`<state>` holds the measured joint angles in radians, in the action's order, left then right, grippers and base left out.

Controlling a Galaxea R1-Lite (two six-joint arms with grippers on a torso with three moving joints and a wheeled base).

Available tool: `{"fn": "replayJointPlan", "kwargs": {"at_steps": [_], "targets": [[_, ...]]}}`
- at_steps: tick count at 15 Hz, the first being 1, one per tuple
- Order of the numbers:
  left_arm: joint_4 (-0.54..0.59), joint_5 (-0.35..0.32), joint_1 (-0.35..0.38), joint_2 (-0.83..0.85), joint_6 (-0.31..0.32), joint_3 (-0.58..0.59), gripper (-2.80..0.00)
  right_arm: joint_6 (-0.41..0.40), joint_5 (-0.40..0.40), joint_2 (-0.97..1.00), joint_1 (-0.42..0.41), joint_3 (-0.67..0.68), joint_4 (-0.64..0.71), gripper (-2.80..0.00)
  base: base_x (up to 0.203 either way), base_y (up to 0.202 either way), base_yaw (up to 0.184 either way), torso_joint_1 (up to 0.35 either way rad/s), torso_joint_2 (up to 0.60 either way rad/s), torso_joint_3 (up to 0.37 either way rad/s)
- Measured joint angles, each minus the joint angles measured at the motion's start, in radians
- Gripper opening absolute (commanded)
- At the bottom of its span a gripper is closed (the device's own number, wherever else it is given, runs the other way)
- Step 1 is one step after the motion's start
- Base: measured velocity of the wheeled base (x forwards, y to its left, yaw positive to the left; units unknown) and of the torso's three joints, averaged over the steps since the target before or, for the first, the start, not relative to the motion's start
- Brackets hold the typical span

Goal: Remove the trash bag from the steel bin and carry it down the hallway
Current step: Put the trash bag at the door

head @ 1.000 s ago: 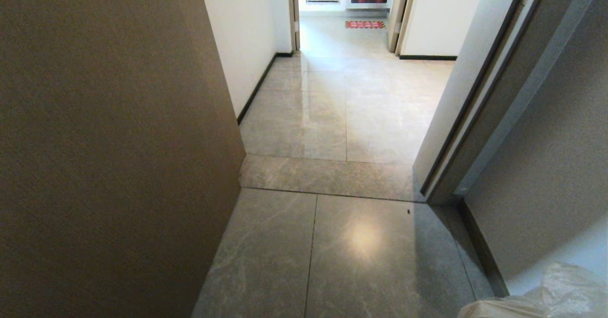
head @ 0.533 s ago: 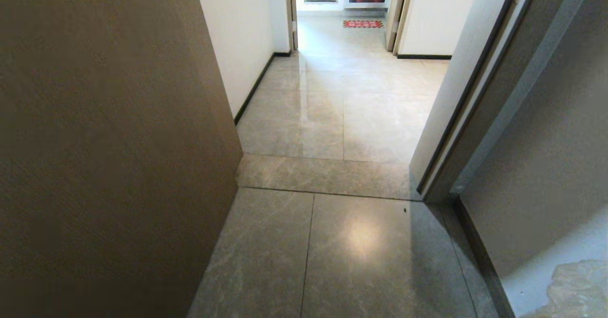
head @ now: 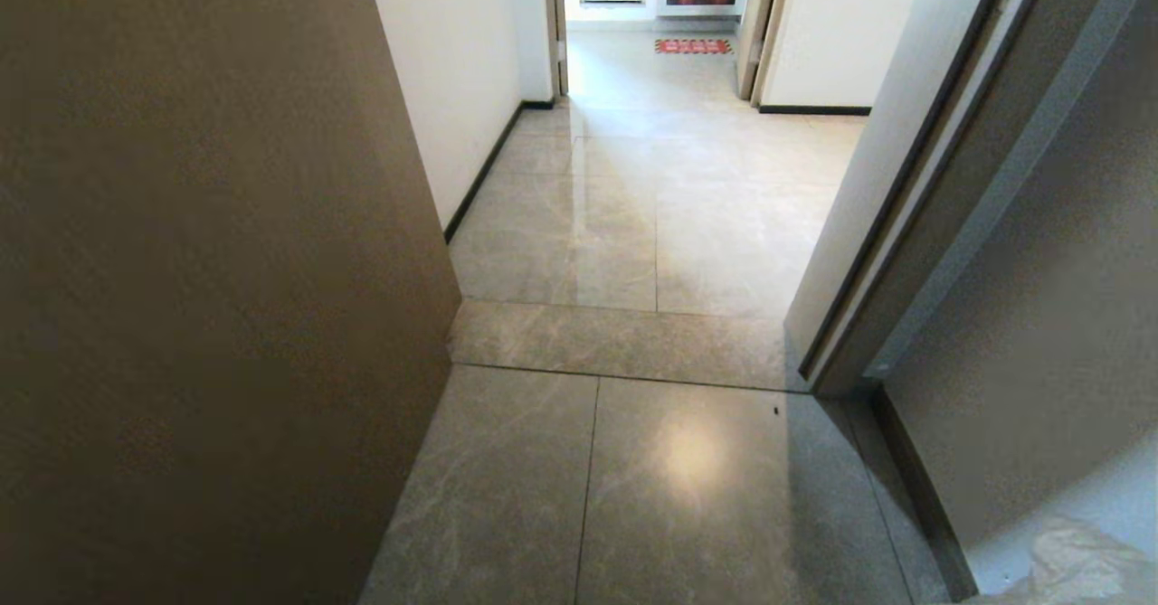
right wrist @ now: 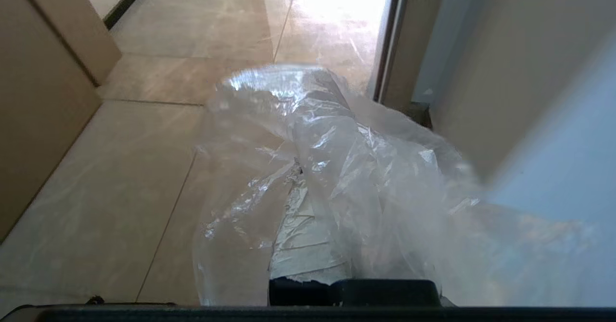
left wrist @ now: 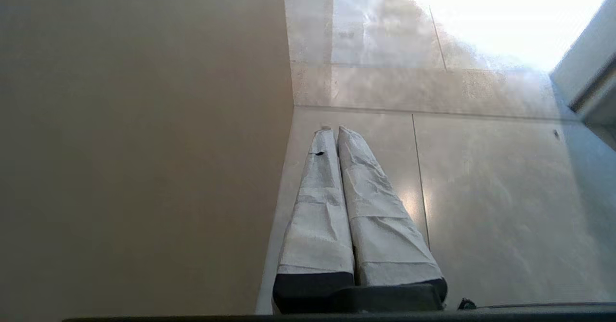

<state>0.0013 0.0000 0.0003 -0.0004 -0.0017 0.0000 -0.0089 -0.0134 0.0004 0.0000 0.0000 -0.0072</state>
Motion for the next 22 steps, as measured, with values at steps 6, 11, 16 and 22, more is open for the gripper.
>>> {"fn": "replayJointPlan", "kwargs": {"at_steps": [6, 11, 16, 22], "targets": [[0.001, 0.0, 0.0, 0.0, 0.0, 0.0, -2.8, 0.0, -0.001, 0.0, 0.0, 0.0, 0.0, -2.8, 0.193, 0.0, 0.001, 0.001, 0.0, 0.001], [0.001, 0.0, 0.0, 0.0, 0.001, 0.0, -2.8, 0.0, 0.0, 0.0, 0.0, 0.0, 0.0, -2.8, 0.193, 0.0, 0.0, -0.001, 0.0, 0.003], [0.001, 0.0, 0.0, 0.0, 0.0, 0.0, -2.8, 0.0, 0.0, 0.0, 0.0, 0.0, 0.0, -2.8, 0.192, 0.0, 0.002, 0.003, 0.0, 0.0], [0.001, 0.0, 0.0, 0.0, 0.0, 0.0, -2.8, 0.0, 0.0, 0.0, 0.0, 0.0, 0.0, -2.8, 0.192, 0.0, 0.001, 0.001, 0.01, 0.002]]}}
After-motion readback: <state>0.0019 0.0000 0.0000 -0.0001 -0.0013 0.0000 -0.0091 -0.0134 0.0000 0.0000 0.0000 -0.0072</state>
